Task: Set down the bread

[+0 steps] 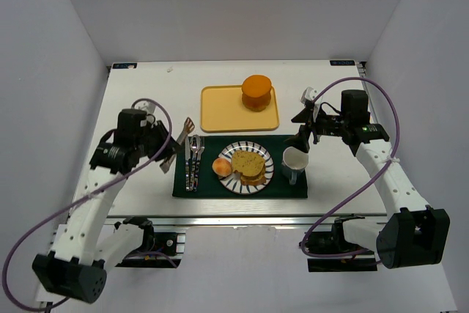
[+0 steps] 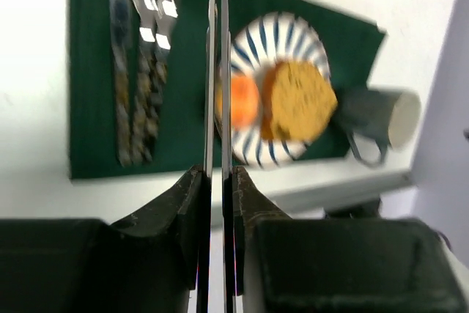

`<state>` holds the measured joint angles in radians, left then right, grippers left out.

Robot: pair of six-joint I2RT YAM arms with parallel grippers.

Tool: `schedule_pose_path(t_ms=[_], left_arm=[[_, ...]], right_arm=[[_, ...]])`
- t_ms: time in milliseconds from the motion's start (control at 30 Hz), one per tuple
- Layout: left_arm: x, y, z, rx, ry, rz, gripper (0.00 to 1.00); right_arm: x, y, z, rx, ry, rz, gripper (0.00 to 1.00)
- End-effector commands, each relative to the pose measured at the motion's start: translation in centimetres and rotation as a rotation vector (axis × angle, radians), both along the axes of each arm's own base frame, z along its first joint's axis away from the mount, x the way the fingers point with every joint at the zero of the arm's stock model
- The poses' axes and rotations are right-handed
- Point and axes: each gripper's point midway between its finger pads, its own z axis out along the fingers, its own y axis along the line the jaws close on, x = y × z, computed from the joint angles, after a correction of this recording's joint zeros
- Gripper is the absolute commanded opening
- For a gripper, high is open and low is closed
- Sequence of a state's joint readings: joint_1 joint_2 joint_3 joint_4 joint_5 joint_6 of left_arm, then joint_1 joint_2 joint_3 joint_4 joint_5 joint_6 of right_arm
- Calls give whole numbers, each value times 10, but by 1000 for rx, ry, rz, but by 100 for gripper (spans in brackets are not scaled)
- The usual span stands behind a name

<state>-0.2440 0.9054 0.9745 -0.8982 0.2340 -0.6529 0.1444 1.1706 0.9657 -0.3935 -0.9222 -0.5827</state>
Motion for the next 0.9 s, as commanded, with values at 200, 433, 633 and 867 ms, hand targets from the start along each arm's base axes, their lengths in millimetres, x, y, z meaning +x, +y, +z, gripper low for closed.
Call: schedule_pose_path(t_ms=[200,433,633,867], left_arm=[[113,85,-48,391,-122,83,38],[126,113,-109,534,-68,10,45],[111,117,-146,532,2,-18,60],[103,128,-158,481,67,52,73]], right_arm=[[3,4,17,17,-46,18,89],[4,2,16,4,-47,15,89],[5,3,14,8,-30,19,89],[13,-1,8,-17,27,-34,89]])
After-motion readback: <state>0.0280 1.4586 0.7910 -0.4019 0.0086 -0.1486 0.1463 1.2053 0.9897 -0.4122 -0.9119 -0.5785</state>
